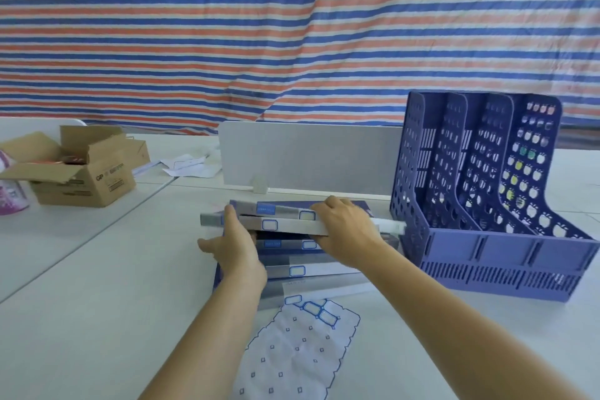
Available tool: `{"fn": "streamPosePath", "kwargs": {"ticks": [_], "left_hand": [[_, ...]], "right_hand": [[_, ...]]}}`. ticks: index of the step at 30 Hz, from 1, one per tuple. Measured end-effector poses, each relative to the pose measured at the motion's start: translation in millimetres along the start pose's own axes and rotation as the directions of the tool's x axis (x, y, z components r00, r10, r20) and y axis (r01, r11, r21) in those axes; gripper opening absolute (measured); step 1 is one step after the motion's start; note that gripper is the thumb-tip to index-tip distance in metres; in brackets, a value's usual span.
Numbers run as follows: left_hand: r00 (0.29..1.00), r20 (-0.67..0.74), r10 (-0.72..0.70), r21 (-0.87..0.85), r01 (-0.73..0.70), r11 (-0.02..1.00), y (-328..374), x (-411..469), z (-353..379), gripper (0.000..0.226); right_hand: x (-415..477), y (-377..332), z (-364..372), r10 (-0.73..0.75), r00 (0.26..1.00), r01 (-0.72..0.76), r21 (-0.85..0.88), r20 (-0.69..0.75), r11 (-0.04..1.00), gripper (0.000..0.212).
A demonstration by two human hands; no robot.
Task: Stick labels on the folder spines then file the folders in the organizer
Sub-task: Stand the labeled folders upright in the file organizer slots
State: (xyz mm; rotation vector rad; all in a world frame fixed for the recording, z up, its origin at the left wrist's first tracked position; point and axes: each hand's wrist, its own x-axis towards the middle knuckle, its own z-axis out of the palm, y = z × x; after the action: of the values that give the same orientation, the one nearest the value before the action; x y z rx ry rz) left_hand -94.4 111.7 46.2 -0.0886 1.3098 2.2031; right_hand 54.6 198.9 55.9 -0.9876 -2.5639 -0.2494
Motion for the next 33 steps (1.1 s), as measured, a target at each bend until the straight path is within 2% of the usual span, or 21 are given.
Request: {"fn": "streamPosePath", "kwargs": {"ticks": [1, 3, 4, 6, 8, 11, 13, 15, 17, 20, 22, 24, 26, 28, 31, 33], "left_hand": [[0.997, 0.070, -0.019, -0.103, 0.026, 0.994, 2.6, -8.0, 3.1, 0.073], [0.969, 0.241, -0.049, -0.180, 0.095, 0.979, 2.5, -25.9, 6.3, 0.045], [0.948, 0.312, -0.068, -0.183, 0.130, 0.974, -1.3, -34.9, 6.7, 0.043], [0.903, 0.407, -0.140, -0.155, 0.219, 0.963, -10.3, -46.6, 4.6, 0.060], [0.866, 0.461, -0.193, -0.128, 0.280, 0.952, -18.8, -46.5, 1.4, 0.077], [0.860, 0.467, -0.204, -0.193, 0.324, 0.926, -17.5, -44.6, -3.4, 0.082], [0.863, 0.463, -0.203, -0.206, 0.327, 0.922, -12.4, -45.6, -5.6, 0.080], [0.872, 0.442, -0.208, -0.190, 0.318, 0.929, -6.8, -49.9, -6.3, 0.076], [0.885, 0.418, -0.204, -0.163, 0.294, 0.942, -1.7, -56.6, -5.9, 0.076], [0.878, 0.427, -0.217, -0.148, 0.304, 0.941, 5.0, -66.2, -5.2, 0.079], [0.880, 0.405, -0.248, -0.095, 0.310, 0.946, 7.8, -69.9, -5.9, 0.067], [0.890, 0.379, -0.254, 0.019, 0.267, 0.964, 10.2, -74.9, -7.2, 0.045], [0.905, 0.364, -0.219, 0.087, 0.201, 0.976, 10.9, -81.1, -6.9, 0.040], [0.929, 0.352, -0.116, 0.106, 0.083, 0.991, 11.2, -92.9, -1.9, 0.035], [0.923, 0.359, 0.135, 0.139, -0.196, 0.971, 12.6, -125.5, 11.6, 0.026], [0.850, 0.420, 0.317, 0.168, -0.416, 0.894, 15.5, -150.0, 17.3, 0.020]], "right_hand": [[-2.4, -3.2, -1.2, 0.020, 1.000, -0.020, 0.025, -0.015, 0.999, 0.043], [-7.3, -9.7, -4.6, 0.054, 0.998, -0.052, 0.053, -0.039, 0.997, 0.043], [-10.4, -12.6, -7.3, 0.064, 0.997, -0.061, 0.066, -0.039, 0.996, 0.043], [-17.9, -16.7, -12.8, 0.046, 0.999, -0.044, 0.087, -0.015, 0.995, 0.047], [-27.8, -17.3, -19.8, 0.004, 0.998, -0.010, 0.115, 0.058, 0.993, 0.060], [-45.8, -15.6, -30.2, -0.038, 0.987, 0.022, 0.106, 0.154, 0.994, 0.073], [-55.2, -12.3, -38.0, -0.038, 0.984, 0.017, 0.119, 0.172, 0.993, 0.069], [-61.6, -8.9, -50.7, -0.012, 0.984, -0.027, 0.216, 0.176, 0.976, 0.060], [-65.7, -5.7, -67.6, 0.023, 0.992, -0.054, 0.248, 0.127, 0.967, 0.046], [-72.0, -2.7, -91.8, 0.032, 0.999, -0.031, 0.120, -0.004, 0.992, 0.036], [-77.2, -0.6, -106.0, 0.061, 0.994, -0.051, 0.110, -0.094, 0.993, 0.033], [-83.4, 4.1, -117.1, 0.109, 0.983, -0.086, 0.153, -0.146, 0.984, 0.029], [-89.5, 11.6, -126.6, 0.108, 0.989, -0.089, 0.172, -0.103, 0.981, 0.026], [-95.5, 21.5, -135.2, 0.058, 0.995, -0.046, 0.139, -0.085, 0.989, 0.026], [-108.4, 40.8, -151.5, 0.096, 0.956, -0.040, 0.202, -0.277, 0.979, 0.029], [-118.0, 51.8, -161.3, 0.215, 0.874, -0.065, 0.333, -0.436, 0.941, 0.032]]}}
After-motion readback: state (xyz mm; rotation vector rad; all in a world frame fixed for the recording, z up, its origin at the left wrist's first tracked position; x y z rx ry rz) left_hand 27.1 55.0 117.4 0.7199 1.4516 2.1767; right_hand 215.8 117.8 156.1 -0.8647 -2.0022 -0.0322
